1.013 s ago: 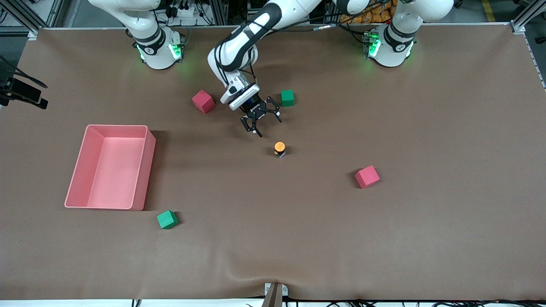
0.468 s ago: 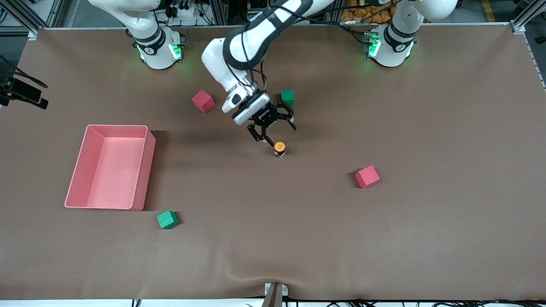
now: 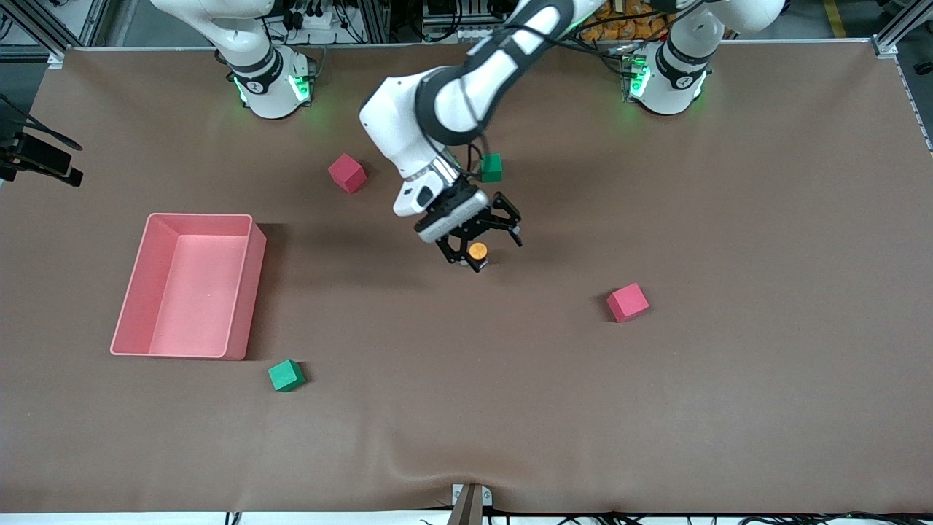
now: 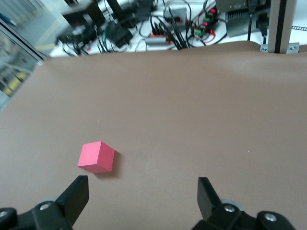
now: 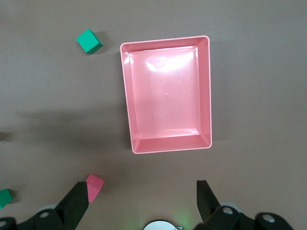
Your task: Place and upright button with both arms
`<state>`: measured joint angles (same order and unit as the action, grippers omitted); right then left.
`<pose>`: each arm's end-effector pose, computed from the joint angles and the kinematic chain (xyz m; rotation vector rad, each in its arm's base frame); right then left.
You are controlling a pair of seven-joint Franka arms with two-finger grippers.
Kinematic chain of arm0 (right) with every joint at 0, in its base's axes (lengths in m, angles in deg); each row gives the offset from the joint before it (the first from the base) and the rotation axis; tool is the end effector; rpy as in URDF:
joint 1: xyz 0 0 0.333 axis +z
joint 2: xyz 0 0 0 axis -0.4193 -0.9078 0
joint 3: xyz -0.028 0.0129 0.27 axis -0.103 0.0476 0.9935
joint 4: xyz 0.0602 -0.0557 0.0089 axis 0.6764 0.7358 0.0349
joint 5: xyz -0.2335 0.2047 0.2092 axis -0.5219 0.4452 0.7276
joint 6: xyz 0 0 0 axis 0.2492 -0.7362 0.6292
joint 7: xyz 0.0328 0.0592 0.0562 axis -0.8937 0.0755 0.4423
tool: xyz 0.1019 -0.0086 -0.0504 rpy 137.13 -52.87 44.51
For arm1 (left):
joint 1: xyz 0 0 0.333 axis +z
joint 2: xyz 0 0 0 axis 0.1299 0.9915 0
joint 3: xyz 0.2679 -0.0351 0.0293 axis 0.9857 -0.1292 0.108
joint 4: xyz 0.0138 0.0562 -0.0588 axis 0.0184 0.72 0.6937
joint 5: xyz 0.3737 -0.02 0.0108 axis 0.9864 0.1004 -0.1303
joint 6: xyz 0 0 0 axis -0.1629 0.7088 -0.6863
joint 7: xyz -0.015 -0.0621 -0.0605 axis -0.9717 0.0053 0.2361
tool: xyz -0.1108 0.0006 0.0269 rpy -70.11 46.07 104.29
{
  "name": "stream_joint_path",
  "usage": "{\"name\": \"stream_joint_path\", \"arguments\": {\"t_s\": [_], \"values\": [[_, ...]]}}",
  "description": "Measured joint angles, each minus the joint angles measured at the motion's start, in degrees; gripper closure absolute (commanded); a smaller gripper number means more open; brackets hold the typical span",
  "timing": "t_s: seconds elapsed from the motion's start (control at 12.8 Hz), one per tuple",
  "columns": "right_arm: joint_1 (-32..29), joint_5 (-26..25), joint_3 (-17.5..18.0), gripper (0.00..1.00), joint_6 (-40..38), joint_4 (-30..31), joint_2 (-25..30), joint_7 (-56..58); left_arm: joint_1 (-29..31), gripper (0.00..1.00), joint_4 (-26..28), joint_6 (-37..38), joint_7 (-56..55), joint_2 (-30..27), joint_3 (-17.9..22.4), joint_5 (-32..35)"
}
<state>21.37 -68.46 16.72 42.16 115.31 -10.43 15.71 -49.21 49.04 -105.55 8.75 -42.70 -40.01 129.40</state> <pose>0.5271 -0.0398 0.6085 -3.1161 0.1640 0.1428 0.4604 -0.5089 0.3395 -2.5080 -0.3382 -0.7993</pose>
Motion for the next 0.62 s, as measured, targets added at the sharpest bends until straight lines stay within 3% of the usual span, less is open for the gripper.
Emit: {"name": "stream_joint_path", "arguments": {"t_s": [0.16,0.62], "values": [[0.0,0.0,-0.02,0.0,-0.02,-0.01,0.0,0.0,7.47,0.0,-0.09,-0.59,5.56,-3.86,-4.71,-2.13],[0.0,0.0,-0.02,0.0,-0.04,-0.03,0.0,0.0,38.96,0.0,0.12,-2.41,15.89,-7.78,-31.57,-2.72]]}}
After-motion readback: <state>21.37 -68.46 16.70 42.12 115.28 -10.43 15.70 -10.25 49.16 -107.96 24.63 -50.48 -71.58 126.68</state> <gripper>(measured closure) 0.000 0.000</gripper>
